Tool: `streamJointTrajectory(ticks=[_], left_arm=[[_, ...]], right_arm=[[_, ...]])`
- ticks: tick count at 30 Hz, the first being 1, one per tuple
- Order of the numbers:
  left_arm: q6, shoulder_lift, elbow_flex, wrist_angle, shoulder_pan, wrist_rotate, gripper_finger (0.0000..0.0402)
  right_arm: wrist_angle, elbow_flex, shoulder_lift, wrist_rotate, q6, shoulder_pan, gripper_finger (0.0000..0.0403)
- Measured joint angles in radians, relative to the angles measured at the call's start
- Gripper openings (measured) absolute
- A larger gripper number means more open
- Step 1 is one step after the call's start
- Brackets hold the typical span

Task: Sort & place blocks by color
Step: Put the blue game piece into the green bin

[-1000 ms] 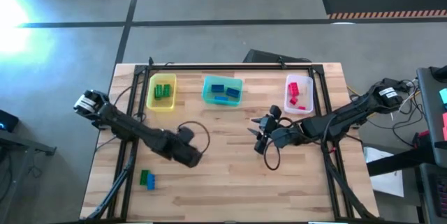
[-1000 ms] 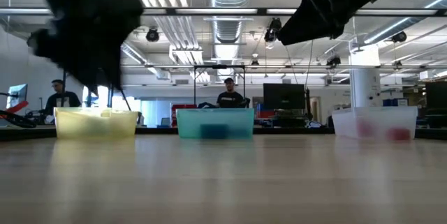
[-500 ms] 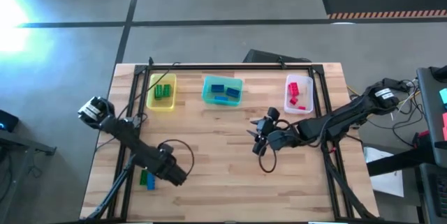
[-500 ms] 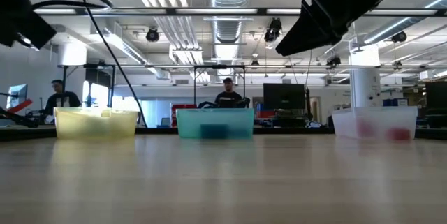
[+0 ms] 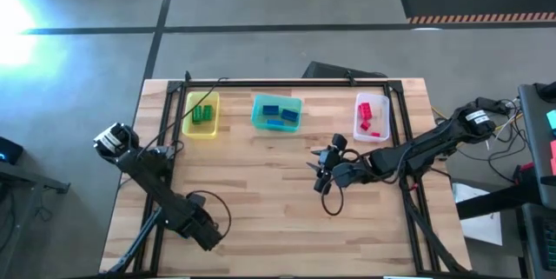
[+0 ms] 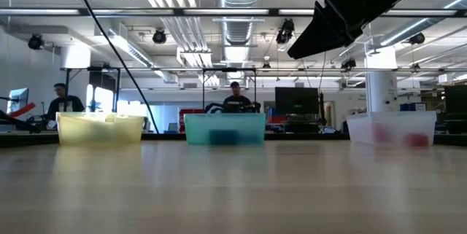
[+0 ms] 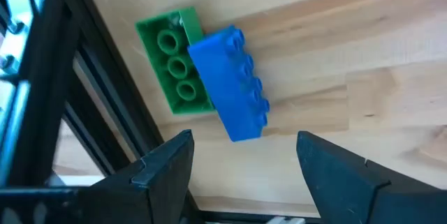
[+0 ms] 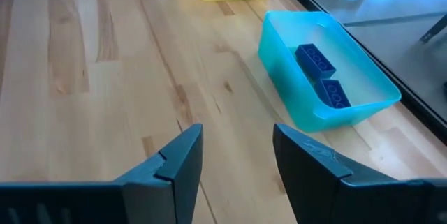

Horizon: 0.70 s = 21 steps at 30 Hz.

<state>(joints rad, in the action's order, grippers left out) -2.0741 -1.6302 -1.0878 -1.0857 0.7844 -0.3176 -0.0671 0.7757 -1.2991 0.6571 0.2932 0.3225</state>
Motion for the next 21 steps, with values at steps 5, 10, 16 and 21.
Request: streamJointTrajectory(ticks=[5,10,16,21], left_arm=[[-0.066,-0.01,0.001,0.012,0.027,0.009,0.0237],[-0.067,-0.04,0.002,0.04,0.031,0.011,0.0237],[-0.066,-0.078,0.002,0.038,0.031,0.017,0.0237],[-0.063,-0.099,0.002,0.059,0.031,0.02,0.0237]], right_arm=[[0.002,0.0,0.0,0.0,-0.02,0.0,0.0166],[0.005,0.0,0.001,0.0,-0.026,0.0,0.0164],[0.01,0.0,0.001,0.0,-0.054,0.0,0.0166],[0.046,0.0,0.001,0.0,-0.082,0.0,0.0162]])
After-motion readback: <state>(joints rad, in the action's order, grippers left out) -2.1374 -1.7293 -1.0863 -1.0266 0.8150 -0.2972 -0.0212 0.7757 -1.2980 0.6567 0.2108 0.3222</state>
